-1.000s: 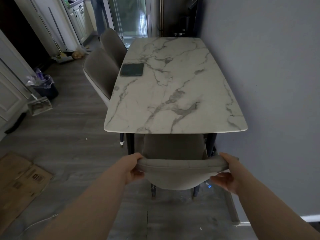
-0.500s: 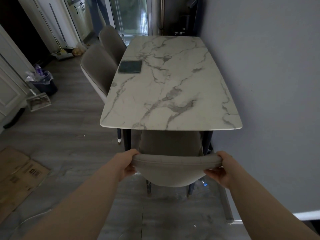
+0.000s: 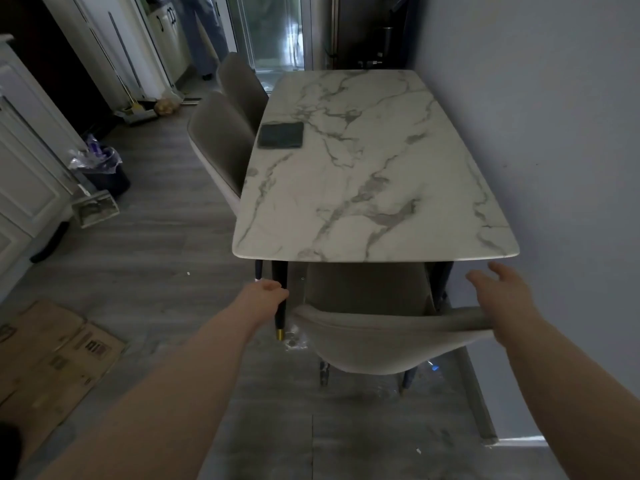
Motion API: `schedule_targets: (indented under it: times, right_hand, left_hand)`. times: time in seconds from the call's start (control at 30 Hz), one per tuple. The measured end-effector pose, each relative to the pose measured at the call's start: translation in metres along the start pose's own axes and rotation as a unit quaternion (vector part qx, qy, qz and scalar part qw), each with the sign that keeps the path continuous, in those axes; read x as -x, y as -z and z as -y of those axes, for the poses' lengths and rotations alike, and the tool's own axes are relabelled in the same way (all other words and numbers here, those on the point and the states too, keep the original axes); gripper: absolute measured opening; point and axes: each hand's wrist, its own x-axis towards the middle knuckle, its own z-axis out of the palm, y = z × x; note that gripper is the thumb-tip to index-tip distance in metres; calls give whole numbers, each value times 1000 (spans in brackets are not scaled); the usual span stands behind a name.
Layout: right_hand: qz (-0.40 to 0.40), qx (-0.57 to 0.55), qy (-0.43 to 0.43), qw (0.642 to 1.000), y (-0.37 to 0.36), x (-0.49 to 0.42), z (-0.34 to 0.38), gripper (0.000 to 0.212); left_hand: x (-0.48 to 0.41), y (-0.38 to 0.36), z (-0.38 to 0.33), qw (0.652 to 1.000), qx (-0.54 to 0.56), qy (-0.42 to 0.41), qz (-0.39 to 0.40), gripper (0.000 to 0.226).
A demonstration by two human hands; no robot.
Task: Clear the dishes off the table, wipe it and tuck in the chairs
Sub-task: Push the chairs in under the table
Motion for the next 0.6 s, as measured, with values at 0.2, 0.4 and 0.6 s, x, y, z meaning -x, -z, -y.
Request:
schedule_targets:
  times: [0.2, 0.4, 0.6]
  right_hand:
    - [21, 37, 108, 993, -80, 32, 55, 38]
    - [93, -30, 32, 995, -219, 60, 99, 18]
    - [139, -20, -8, 990, -332, 90, 136, 14]
  left_hand:
    - [-55, 99, 19, 999, 4, -18, -28, 11]
    - [-124, 233, 21, 996, -70, -58, -8, 6]
    - [-193, 333, -2, 984, -126, -122, 10, 15]
